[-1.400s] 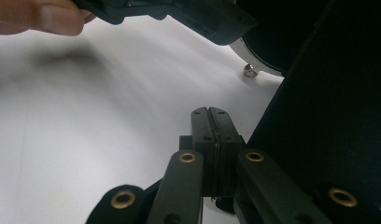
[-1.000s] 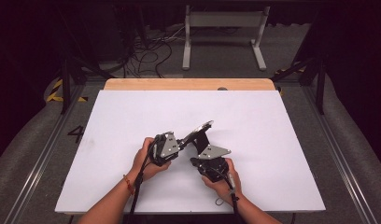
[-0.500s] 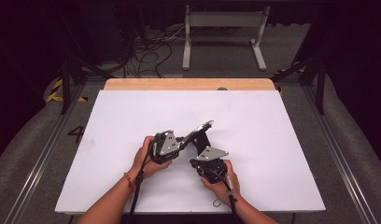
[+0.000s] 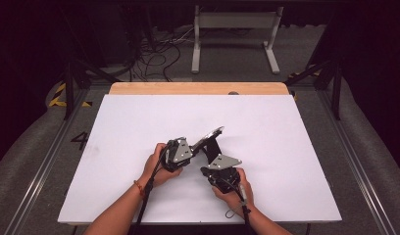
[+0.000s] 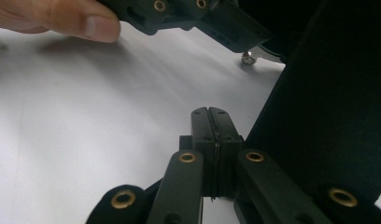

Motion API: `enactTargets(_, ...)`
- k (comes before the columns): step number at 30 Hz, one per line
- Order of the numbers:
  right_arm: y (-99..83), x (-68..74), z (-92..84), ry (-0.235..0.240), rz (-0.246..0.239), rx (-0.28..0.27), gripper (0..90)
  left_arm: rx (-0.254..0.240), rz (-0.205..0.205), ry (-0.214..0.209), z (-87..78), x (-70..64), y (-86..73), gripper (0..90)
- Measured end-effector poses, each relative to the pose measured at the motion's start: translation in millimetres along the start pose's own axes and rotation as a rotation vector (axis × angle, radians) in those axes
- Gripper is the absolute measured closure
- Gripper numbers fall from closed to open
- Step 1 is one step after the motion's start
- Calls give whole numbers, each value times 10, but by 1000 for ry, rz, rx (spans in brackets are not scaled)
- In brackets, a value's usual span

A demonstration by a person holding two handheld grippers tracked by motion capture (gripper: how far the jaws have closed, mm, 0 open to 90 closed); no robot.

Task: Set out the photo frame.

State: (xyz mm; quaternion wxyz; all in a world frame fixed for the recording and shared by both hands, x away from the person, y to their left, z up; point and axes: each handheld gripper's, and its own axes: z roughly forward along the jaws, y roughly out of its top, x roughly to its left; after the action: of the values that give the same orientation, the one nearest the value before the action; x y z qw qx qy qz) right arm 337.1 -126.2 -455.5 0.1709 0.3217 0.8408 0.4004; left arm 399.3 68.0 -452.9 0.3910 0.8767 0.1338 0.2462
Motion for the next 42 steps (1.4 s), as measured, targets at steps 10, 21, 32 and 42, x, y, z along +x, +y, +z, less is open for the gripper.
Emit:
enactTargets(10, -14, -32, -23, 0, 3, 4, 900, 28, 25, -5, -73, -33, 12, 798)
enactTargets(21, -38, -107, -70, -4, 11, 8, 900, 53, 74, 8, -118, -108, 43, 793)
enactTargets(32, -57, -143, -88, -16, 4, 8, 900, 69, 89, 16, -142, -145, 60, 779)
enactTargets(42, -62, -196, -139, -8, 28, 0, 900, -6, 40, -12, -197, -137, 59, 734)
